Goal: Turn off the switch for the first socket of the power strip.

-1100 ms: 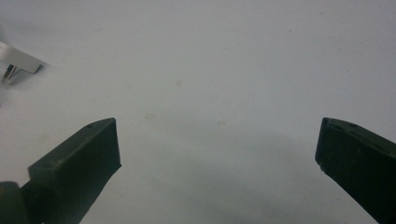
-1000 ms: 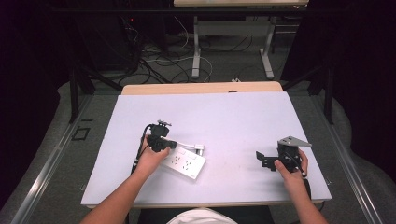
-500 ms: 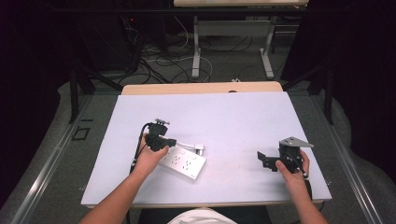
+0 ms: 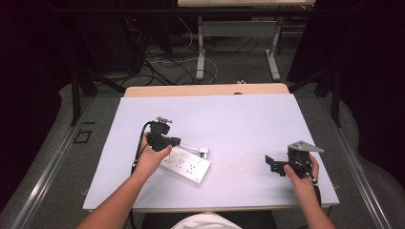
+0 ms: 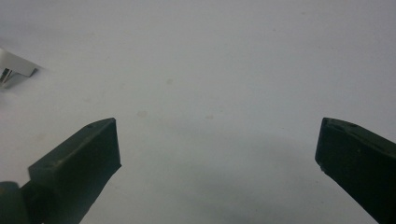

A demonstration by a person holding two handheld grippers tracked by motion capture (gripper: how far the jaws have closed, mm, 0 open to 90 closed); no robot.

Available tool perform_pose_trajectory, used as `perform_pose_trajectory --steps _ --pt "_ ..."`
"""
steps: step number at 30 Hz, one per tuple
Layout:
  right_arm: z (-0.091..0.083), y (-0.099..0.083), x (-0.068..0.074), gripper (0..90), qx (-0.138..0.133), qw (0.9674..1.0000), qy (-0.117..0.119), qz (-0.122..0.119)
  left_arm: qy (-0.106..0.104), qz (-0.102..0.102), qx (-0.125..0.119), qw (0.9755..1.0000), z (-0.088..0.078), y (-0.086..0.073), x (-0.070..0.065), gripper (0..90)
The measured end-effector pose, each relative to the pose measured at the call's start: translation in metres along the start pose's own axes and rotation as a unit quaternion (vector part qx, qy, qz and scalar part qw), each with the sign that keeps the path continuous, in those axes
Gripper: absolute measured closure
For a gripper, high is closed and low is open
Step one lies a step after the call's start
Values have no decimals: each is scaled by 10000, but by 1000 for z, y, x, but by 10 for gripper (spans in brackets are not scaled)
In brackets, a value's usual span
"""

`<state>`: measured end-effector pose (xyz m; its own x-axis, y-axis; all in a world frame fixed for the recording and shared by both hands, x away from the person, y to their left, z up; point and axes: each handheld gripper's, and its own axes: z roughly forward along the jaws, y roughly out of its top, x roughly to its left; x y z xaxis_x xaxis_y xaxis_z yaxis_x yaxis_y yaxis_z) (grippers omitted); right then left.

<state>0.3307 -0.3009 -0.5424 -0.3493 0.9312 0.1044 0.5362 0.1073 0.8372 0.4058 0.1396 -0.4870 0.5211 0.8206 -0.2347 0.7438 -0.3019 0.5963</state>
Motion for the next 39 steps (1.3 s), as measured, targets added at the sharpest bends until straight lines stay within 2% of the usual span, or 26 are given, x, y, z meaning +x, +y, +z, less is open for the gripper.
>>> perform_pose_trajectory --steps 6,8,10,11,16,24,27,29,39 --pt "0 0 1 0 -11 10000 -15 -2 58 53 -45 10000 -4 -1 0 783" --pt "0 0 1 0 -18 10000 -29 1 18 42 -39 10000 -7 -1 0 765" --pt "0 0 2 0 -19 10000 -23 10 33 47 -95 9999 -12 -1 2 738" --pt "1 0 2 0 -21 10000 -24 12 29 -20 -160 9999 -13 -2 2 727" --pt "1 0 1 0 9 10000 11 16 -42 -44 -209 9998 -21 -3 7 650" --pt "1 1 1 0 4 10000 10 5 42 -64 -414 9991 -34 -8 15 569" --pt "1 1 1 0 4 10000 11 5 60 -76 -491 9987 -38 -11 18 542" --pt "1 1 1 0 12 10000 9 13 77 -178 -620 9979 -41 -15 21 525" --pt "1 1 1 0 20 10000 -8 -18 179 -162 -904 9956 -51 -25 33 411"
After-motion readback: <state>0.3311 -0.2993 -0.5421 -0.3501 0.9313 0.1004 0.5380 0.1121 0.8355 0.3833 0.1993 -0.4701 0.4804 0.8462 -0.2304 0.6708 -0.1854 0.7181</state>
